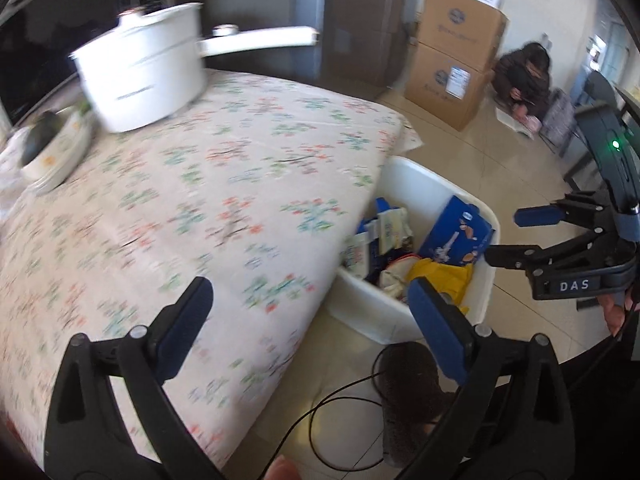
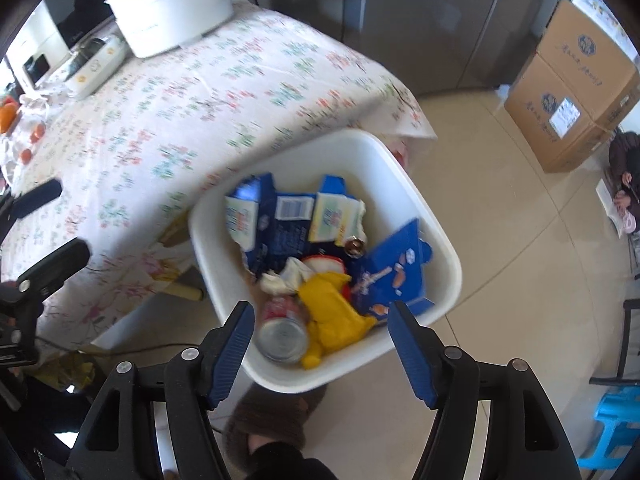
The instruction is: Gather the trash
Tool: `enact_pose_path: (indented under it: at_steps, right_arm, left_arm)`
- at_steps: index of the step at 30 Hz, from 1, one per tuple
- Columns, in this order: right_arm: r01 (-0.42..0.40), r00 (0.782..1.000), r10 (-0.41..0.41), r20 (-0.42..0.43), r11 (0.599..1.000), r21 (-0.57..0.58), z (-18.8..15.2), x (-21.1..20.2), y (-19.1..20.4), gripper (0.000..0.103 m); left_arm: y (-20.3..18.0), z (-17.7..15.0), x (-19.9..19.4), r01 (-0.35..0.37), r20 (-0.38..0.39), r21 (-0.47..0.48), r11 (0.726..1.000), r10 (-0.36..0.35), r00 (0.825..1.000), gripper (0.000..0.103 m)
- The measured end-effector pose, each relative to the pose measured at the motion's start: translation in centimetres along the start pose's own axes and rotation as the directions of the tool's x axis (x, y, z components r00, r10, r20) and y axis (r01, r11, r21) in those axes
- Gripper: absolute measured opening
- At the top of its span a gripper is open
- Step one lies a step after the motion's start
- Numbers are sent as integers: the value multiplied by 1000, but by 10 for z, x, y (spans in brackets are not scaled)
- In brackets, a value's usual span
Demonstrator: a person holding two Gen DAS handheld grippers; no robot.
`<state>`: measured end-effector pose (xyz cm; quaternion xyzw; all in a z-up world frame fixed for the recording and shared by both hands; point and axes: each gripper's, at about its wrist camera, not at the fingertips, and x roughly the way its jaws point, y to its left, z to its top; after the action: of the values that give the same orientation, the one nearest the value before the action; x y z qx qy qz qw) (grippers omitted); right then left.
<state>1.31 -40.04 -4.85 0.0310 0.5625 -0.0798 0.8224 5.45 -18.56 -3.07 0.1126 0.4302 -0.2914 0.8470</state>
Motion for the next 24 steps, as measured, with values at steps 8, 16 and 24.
enact_pose_path:
  at_steps: [8, 16, 24]
  right_arm:
    - [-41, 983, 49, 177, 998, -46, -20, -49, 52, 90]
    - [-9, 945, 64, 319, 985, -170, -46, -85, 106, 103]
    - [12, 922, 82, 379, 971, -237, -55, -92, 129, 103]
  left_arm:
    - [37, -46, -57, -226, 32, -158, 961, 234, 972, 103]
    - [47, -85, -95, -323, 57, -254, 911, 348, 936, 103]
    - [62, -106, -117, -338, 86, -376, 863, 396, 914, 103]
